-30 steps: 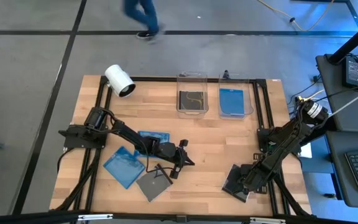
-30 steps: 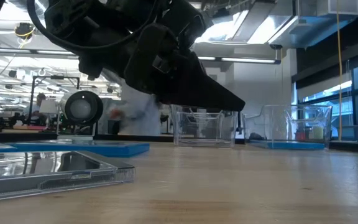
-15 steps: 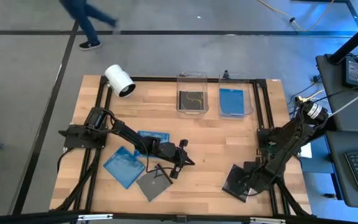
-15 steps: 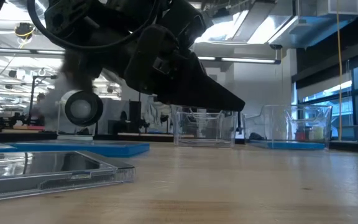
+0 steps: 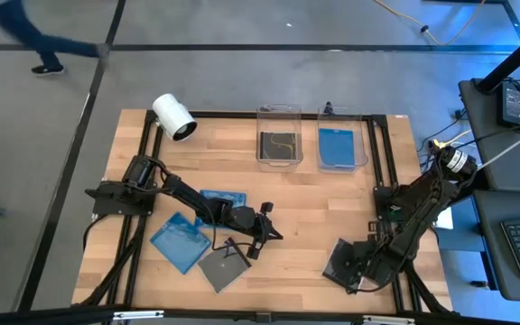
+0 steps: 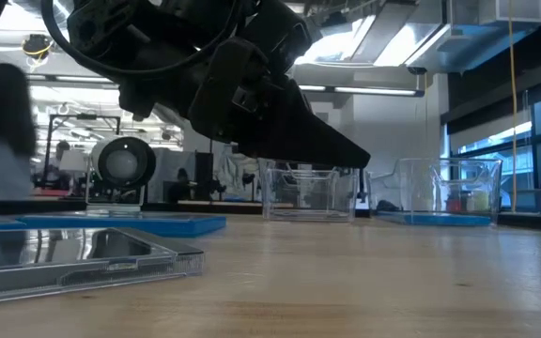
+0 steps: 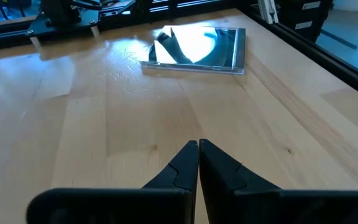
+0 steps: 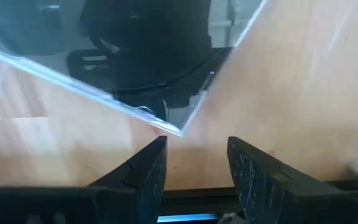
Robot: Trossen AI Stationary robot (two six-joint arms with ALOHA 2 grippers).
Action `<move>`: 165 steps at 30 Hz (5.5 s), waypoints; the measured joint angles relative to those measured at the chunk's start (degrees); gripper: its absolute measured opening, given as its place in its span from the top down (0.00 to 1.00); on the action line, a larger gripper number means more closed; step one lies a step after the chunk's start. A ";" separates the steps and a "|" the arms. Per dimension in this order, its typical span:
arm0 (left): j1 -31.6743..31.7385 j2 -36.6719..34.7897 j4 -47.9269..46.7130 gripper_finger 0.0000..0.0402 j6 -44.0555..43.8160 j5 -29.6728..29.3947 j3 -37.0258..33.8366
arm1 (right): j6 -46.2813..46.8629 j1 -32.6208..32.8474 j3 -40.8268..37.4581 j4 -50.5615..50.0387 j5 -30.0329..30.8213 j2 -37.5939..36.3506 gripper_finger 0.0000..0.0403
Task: Pick & place jewel cases by type
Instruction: Put the right black CD case into the left transparent bin
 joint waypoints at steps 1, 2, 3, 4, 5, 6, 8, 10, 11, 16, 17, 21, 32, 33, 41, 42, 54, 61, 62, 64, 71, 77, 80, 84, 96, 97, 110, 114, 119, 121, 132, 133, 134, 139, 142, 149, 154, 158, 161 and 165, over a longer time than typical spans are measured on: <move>0.00 0.00 0.00 0.97 0.00 0.00 -0.01 | -0.02 -0.01 -0.02 0.44 0.01 0.00 0.57; 0.00 0.00 0.00 0.97 0.00 0.00 -0.01 | -0.09 -0.01 -0.02 1.37 0.01 0.00 0.57; 0.00 0.00 0.00 0.97 0.00 0.00 -0.01 | -0.08 -0.01 -0.01 1.99 -0.02 0.00 0.57; 0.00 0.00 0.00 0.97 0.00 0.00 -0.01 | -0.04 -0.01 0.02 2.19 -0.02 0.00 0.57; 0.00 0.00 0.00 0.97 -0.01 0.00 -0.01 | -0.05 -0.01 0.02 2.16 -0.02 0.00 0.57; 0.00 0.00 0.00 0.97 -0.03 0.00 -0.01 | -0.09 -0.01 -0.01 1.99 -0.02 0.00 0.57; 0.00 0.00 0.00 0.97 -0.03 0.00 -0.01 | -0.15 -0.01 -0.01 2.12 -0.59 0.00 0.57; 0.00 0.00 0.00 0.97 -0.03 0.02 -0.01 | -0.17 -0.01 -0.01 2.06 -1.09 0.00 0.57; 0.00 0.00 0.00 0.97 -0.04 0.02 -0.01 | -0.21 -0.01 -0.01 2.14 -1.09 0.01 0.57; 0.00 0.00 0.00 0.97 -0.02 0.02 -0.01 | -2.01 -0.01 -0.01 2.28 -1.09 2.06 0.57; 0.00 0.00 0.00 0.97 0.00 0.02 -0.01 | -2.69 -0.01 -0.01 2.49 -1.11 2.65 0.57; 0.00 0.00 0.00 0.97 -0.01 0.02 -0.01 | -2.98 -0.01 -0.01 3.72 -0.80 3.80 0.57; 0.00 0.00 0.00 0.97 -1.79 0.45 -0.01 | -3.29 -1.00 -0.01 9.18 0.76 3.82 0.57; 0.02 0.00 0.00 0.97 -1.95 1.50 -0.01 | -3.28 -1.41 -0.01 9.63 0.83 3.82 0.57; -1.68 0.02 -1.94 0.92 5.40 6.56 -0.03 | -3.67 -4.68 -0.03 11.88 0.57 3.82 0.57; -2.26 0.02 -1.89 0.90 6.58 6.54 -0.03 | -4.20 -5.02 -0.05 12.35 0.54 3.82 0.57; -4.44 0.04 -7.65 0.70 10.13 -1.31 5.13 | -6.76 -9.45 -0.07 16.11 0.53 3.78 0.57; -5.09 0.04 -8.87 0.69 1.67 4.41 5.41 | -7.34 -12.37 -0.05 17.91 1.60 3.78 0.57; -5.55 0.04 -8.87 0.69 0.90 4.42 5.41 | -7.34 -12.73 -0.05 18.01 1.52 3.78 0.57; -6.51 0.04 -8.79 0.69 -0.65 4.42 5.41 | -7.31 -13.38 -0.05 18.67 1.45 3.78 0.57; -9.72 7.33 -0.83 0.69 0.40 3.74 7.54 | -7.32 -14.64 -0.05 20.13 1.45 3.78 0.57; -10.37 13.40 0.44 0.69 4.93 5.25 15.23 | -7.25 -15.07 -0.05 20.16 1.19 3.78 0.57; -11.40 14.41 0.41 0.69 10.67 5.63 18.22 | -7.17 -15.07 -0.05 20.16 1.14 3.78 0.57; -12.12 15.18 0.36 0.69 15.13 5.95 21.40 | -6.25 -15.07 -0.05 20.18 1.06 3.78 0.57; -9.95 15.21 0.24 0.69 16.77 5.57 22.46 | -5.79 -15.04 -0.01 20.17 5.94 3.78 0.57; -10.09 15.21 0.76 0.69 16.10 5.46 22.48 | -5.76 -15.04 -0.01 20.17 5.99 3.78 0.57; -14.27 21.22 1.79 0.69 19.66 -4.36 27.04 | 1.24 -15.04 -0.01 21.29 5.34 3.80 0.57; -13.86 22.93 -2.16 0.69 16.57 -3.08 29.42 | 1.60 -15.04 -0.01 21.66 5.34 3.80 0.57; -14.05 22.80 -2.18 0.69 16.88 -6.96 30.00 | 1.46 -15.04 -0.01 21.67 5.35 3.80 0.57; -14.10 22.84 -3.17 0.69 16.91 -8.10 29.94 | 1.49 -15.04 -0.01 21.67 5.36 3.80 0.57; -14.91 22.77 -7.44 0.69 15.47 -8.64 30.00 | 4.44 -15.04 -0.01 21.82 6.35 3.80 0.57; -15.00 22.73 -7.51 0.69 15.60 -9.16 30.01 | 4.57 -15.04 -0.01 21.84 6.35 3.80 0.57; -15.13 22.69 -7.52 0.69 16.16 -9.86 30.02 | 4.68 -15.04 -0.01 21.94 6.35 3.80 0.57; -15.13 23.31 -6.72 0.69 13.30 -11.68 30.11 | 4.61 -15.04 -0.01 22.55 6.37 3.80 0.57; -15.13 23.66 -6.59 0.69 11.56 -12.08 30.11 | 4.61 -15.04 -0.01 22.65 6.39 3.80 0.57; -16.93 24.41 -8.02 0.69 15.96 -15.27 33.00 | 4.76 -15.04 -0.01 23.00 6.41 3.80 0.57; -16.00 24.72 -9.98 0.69 12.33 -12.00 33.47 | 4.85 -15.04 -0.01 23.52 6.41 3.80 0.57; -14.82 26.16 -9.57 0.69 7.16 -7.17 33.60 | 4.89 -15.04 -0.01 24.32 6.43 3.80 0.57; -14.09 26.60 -10.18 0.69 5.06 -6.10 33.74 | 6.78 -15.04 -0.01 25.25 6.40 3.80 0.57; -13.70 26.47 -12.58 0.70 3.60 -5.90 33.85 | 9.16 -15.04 -0.01 26.98 6.39 3.80 0.57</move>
